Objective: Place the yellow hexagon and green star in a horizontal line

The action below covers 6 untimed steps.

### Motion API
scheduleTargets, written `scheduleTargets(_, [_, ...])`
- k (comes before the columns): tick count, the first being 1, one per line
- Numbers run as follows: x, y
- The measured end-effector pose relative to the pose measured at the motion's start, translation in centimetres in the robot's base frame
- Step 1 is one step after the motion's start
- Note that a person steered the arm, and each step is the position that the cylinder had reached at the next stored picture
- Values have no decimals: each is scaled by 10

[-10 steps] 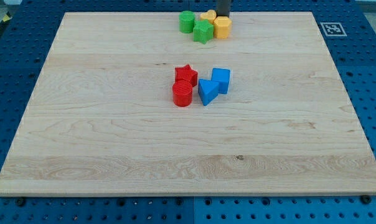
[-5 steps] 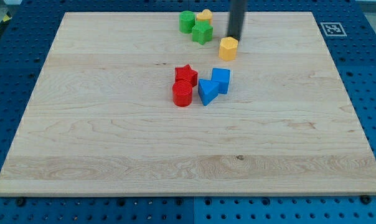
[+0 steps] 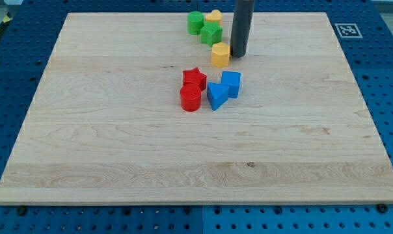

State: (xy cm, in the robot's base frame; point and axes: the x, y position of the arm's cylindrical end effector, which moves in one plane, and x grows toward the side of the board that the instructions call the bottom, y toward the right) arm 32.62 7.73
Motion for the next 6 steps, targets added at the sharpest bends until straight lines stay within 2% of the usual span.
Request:
scheduleTargets(1, [0, 0])
scheduleTargets(2, [-24, 26])
scheduleTargets(3, [-63, 22])
scheduleTargets(6, [-65, -120])
